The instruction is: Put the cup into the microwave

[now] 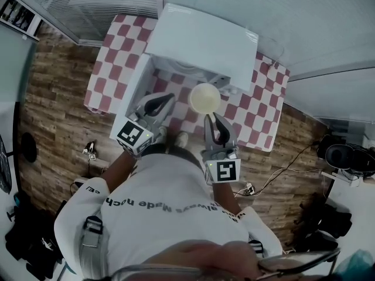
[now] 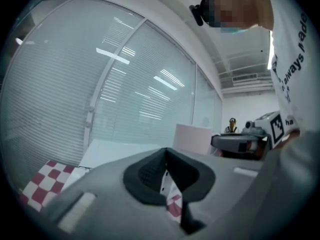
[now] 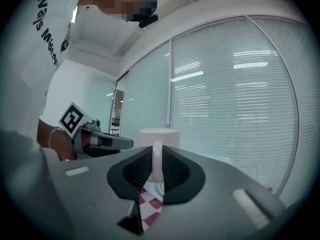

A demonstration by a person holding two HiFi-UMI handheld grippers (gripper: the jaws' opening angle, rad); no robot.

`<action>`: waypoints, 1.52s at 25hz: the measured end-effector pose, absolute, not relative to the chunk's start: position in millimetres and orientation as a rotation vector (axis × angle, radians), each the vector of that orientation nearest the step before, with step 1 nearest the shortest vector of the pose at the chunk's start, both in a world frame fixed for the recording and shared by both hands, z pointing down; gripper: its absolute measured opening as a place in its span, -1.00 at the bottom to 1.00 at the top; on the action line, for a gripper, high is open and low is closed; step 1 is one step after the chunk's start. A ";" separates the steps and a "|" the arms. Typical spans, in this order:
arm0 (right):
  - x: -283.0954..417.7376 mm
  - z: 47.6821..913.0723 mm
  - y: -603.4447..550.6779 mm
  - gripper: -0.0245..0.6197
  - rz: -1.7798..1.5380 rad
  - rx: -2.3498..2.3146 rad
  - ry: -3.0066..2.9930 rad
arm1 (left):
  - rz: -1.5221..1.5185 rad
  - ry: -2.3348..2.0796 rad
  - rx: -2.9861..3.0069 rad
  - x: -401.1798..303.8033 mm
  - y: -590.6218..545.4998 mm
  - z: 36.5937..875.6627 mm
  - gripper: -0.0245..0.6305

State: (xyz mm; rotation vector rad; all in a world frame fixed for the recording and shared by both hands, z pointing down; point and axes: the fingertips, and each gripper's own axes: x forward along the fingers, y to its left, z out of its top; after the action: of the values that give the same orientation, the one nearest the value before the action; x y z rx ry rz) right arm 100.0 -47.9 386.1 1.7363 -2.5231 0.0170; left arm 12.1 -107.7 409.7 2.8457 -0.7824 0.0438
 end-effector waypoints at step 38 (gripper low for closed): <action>113.1 603.6 -166.7 -0.80 0.176 1.626 -2.331 | 0.238 -0.880 2.748 39.0 -202.3 571.7 -0.92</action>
State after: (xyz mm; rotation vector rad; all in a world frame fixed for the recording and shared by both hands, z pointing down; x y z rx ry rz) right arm 113.1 -166.7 603.6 1.6258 -2.3313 0.1756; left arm 39.0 -202.3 571.7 2.7478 -0.8795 0.2378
